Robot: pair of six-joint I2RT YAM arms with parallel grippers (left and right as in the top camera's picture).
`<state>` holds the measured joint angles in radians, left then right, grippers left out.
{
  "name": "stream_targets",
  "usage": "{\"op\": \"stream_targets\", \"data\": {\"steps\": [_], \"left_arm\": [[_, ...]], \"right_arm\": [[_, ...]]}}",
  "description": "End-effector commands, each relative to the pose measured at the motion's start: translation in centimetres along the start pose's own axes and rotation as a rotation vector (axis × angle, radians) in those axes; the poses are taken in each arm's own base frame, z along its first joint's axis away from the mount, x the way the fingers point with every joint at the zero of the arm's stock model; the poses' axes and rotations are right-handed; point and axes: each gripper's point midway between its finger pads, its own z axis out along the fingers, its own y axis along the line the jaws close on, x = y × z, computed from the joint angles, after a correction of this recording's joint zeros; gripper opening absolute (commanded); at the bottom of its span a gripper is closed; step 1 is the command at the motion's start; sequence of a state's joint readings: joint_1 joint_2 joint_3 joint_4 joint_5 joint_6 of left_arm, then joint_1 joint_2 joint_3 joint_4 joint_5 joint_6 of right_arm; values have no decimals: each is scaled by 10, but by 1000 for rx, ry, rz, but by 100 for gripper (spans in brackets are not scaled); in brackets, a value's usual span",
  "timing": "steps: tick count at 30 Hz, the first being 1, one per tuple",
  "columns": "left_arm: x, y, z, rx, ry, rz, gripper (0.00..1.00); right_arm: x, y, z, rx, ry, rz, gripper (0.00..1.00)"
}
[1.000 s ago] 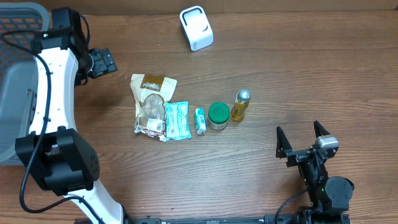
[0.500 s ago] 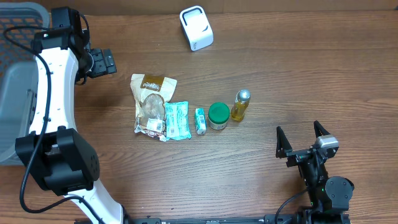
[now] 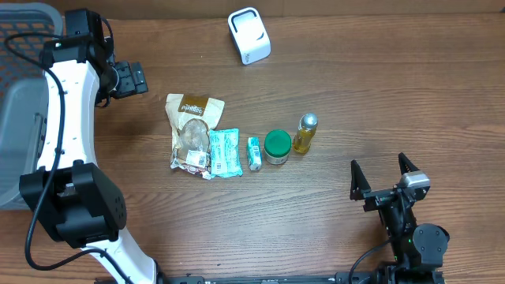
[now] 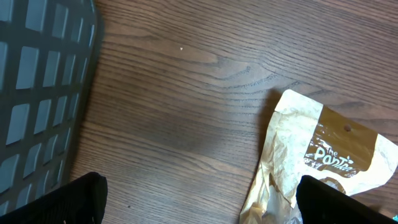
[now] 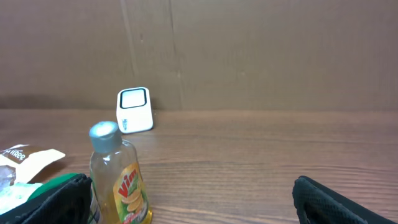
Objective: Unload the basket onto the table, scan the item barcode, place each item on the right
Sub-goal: 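Withdraw the left gripper up and left beside the basket, then raise the right arm and move the right gripper toward the yellow bottle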
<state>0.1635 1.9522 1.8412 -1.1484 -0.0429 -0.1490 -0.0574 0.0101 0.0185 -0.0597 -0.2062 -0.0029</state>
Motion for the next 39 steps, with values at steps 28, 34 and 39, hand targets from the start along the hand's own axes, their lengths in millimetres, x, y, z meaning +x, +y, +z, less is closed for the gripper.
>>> {"op": "stream_targets", "data": {"steps": [28, 34, 39], "left_arm": [[-5, 2, -7, -13, -24, 22, 99], [-5, 2, -7, -13, -24, 22, 99], [-4, 2, -7, -13, -23, 22, 100]], "right_arm": [[-6, 8, -3, -38, 12, 119, 100], [-55, 5, -18, 17, 6, 136, 100], [-115, 5, -23, 47, 12, 137, 100]]}}
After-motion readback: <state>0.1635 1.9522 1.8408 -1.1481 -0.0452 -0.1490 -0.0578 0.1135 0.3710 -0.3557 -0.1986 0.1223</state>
